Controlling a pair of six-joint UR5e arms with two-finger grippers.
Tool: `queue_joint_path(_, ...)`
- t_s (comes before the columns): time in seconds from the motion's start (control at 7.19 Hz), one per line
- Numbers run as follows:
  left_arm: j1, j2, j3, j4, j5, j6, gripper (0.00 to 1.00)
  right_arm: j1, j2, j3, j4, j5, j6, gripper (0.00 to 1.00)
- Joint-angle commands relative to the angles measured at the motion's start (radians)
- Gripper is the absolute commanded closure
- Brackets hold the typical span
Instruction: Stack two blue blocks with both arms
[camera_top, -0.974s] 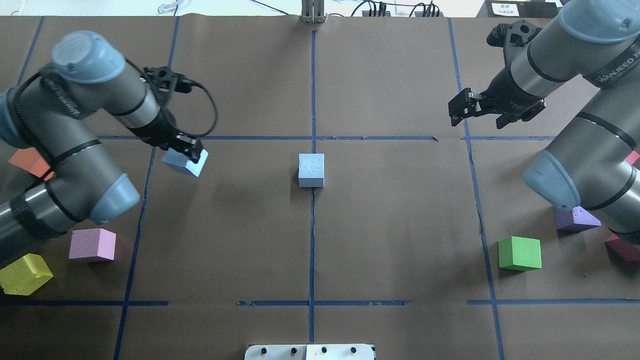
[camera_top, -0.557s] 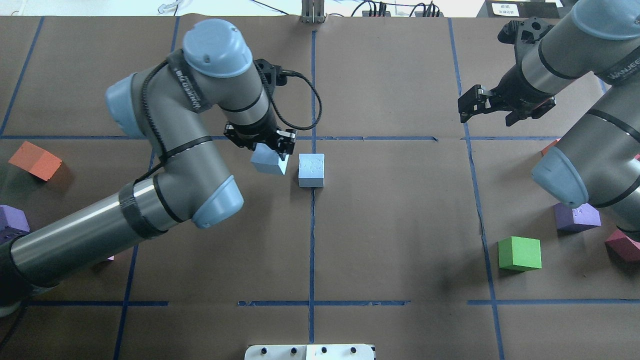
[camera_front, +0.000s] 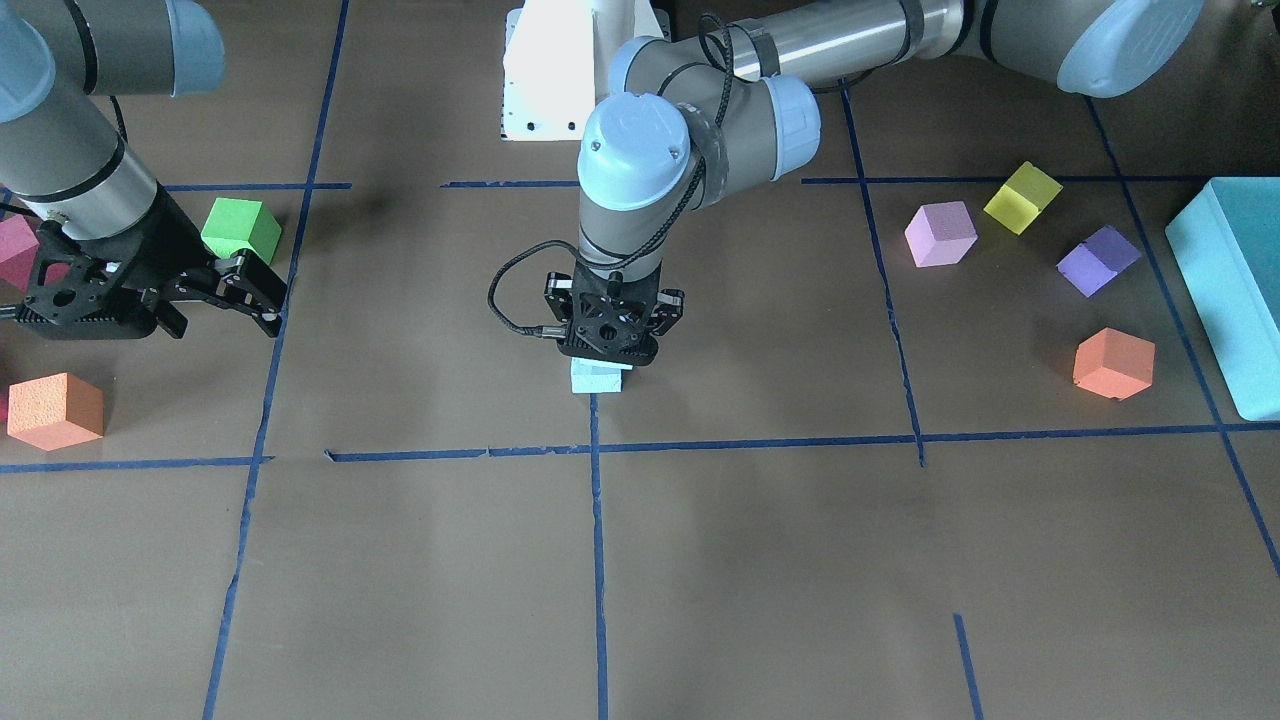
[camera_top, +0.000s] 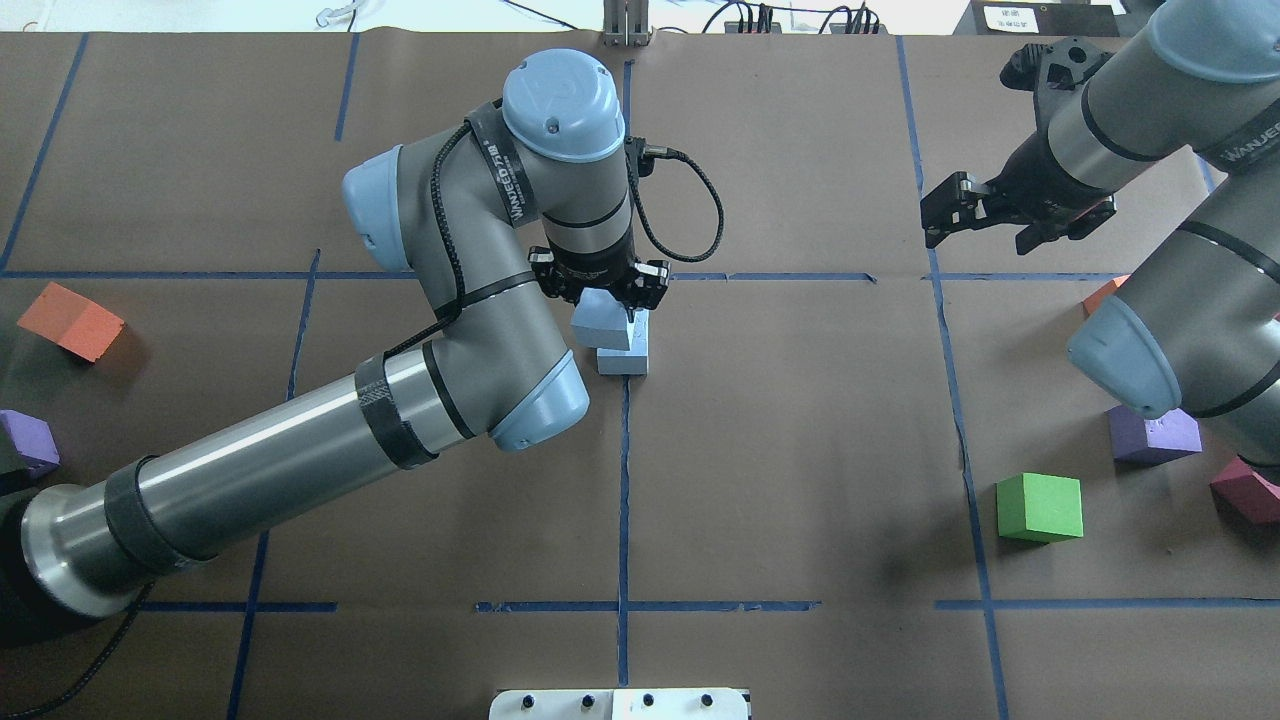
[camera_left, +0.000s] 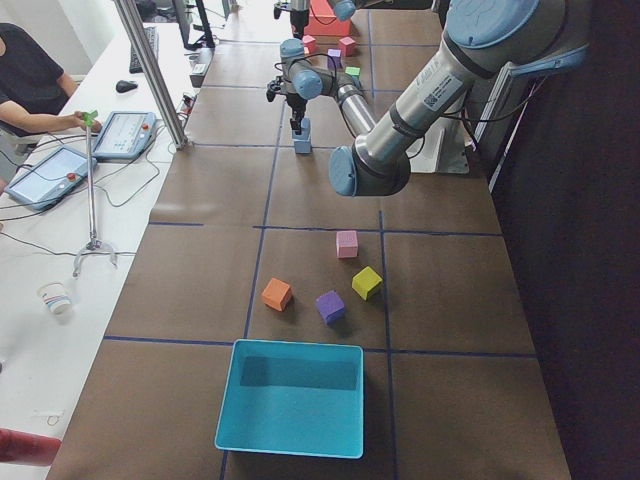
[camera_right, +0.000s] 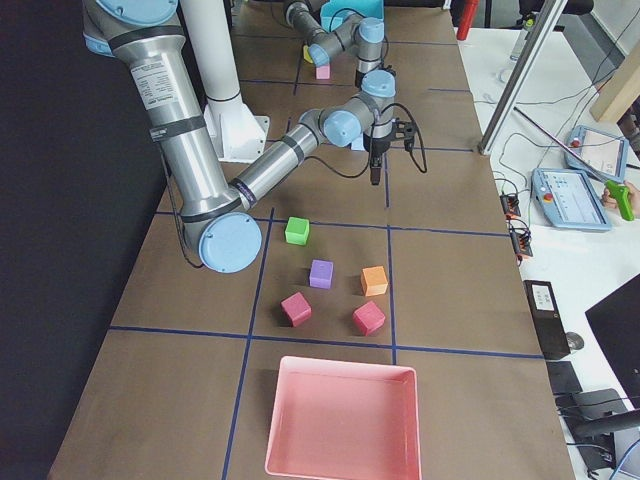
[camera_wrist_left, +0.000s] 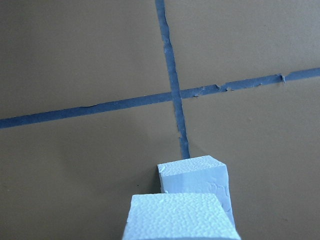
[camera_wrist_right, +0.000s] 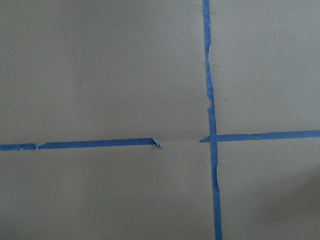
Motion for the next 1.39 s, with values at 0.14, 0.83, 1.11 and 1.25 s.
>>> queue_joint_path(0.14,0.025,-0.014,0.03,0.0,0.006,-0.04,0.85,-0.001,-0.001,0.001,0.0,0.001,0.001,0.0)
queue_joint_path(0.83,0.025,-0.029,0.039,-0.001,0.049,-0.079,0.85,-0.003,-0.002,0.003,0.0,0.001,0.003,0.0)
queue_joint_path(1.11,0.025,-0.029,0.045,-0.001,0.052,-0.079,0.85,-0.003,-0.002,0.003,0.0,0.001,0.003,0.0)
queue_joint_path(1.25,0.026,-0.029,0.052,-0.003,0.052,-0.079,0.85,-0.003,-0.004,0.001,0.0,0.001,0.003,0.0)
